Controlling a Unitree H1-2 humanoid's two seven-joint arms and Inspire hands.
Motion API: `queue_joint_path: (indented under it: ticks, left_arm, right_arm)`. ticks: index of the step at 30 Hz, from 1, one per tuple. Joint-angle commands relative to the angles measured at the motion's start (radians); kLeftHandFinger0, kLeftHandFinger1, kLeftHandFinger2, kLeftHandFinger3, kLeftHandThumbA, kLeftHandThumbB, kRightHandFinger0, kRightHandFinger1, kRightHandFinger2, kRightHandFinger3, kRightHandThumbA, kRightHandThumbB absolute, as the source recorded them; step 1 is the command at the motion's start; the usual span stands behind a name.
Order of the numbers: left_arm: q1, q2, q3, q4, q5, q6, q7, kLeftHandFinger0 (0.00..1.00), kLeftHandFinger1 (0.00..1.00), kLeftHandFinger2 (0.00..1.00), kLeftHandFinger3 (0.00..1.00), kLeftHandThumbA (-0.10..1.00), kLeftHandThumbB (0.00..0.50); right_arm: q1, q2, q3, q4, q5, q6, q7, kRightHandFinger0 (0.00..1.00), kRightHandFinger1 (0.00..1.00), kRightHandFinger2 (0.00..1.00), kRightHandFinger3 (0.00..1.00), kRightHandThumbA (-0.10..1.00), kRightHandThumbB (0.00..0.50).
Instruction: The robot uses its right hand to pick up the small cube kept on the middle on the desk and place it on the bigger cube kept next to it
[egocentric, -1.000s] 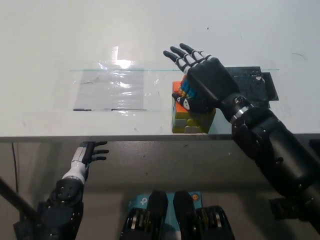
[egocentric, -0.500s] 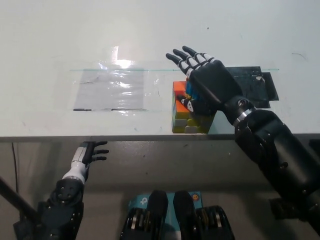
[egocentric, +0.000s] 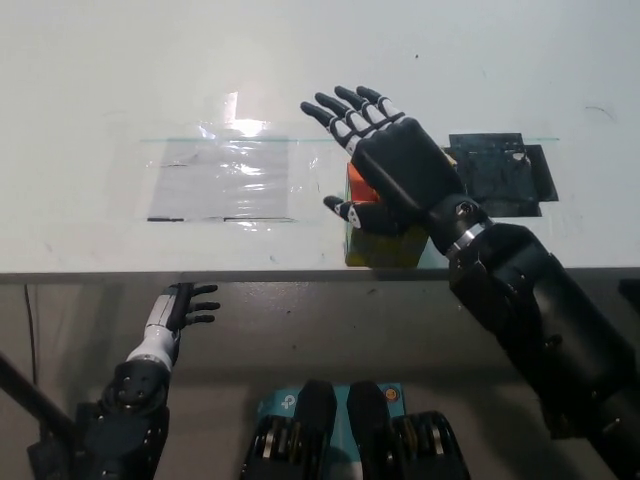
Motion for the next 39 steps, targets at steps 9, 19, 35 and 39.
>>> queue_joint_path:
  ticks: [9,19,35,39]
  left_arm:
    - [0.000,-0.003,-0.001,-0.035,0.011,-0.017,0.021,0.73,0.71,0.79,0.79,1.00,0.104]
    - [0.076,-0.022,0.004,-0.068,0.009,-0.046,0.036,0.64,0.63,0.72,0.72,1.00,0.106]
    - [0.173,-0.045,0.022,-0.086,-0.001,-0.054,0.052,0.56,0.52,0.58,0.60,0.99,0.112]
    - [0.178,-0.047,0.027,-0.092,-0.004,-0.044,0.053,0.55,0.51,0.57,0.59,0.98,0.135]
  right_arm:
    - [-0.044,-0.020,-0.027,-0.129,0.017,-0.029,0.051,1.00,1.00,1.00,1.00,0.96,0.445]
    - [0.039,-0.031,-0.035,-0.223,0.035,-0.028,0.096,1.00,1.00,1.00,1.00,0.93,0.415]
    - [0.134,-0.063,-0.199,-0.512,0.104,0.017,0.186,1.00,1.00,1.00,1.00,1.00,0.415]
    - [0.185,-0.075,-0.242,-0.588,0.114,0.037,0.208,1.00,1.00,1.00,1.00,0.99,0.404]
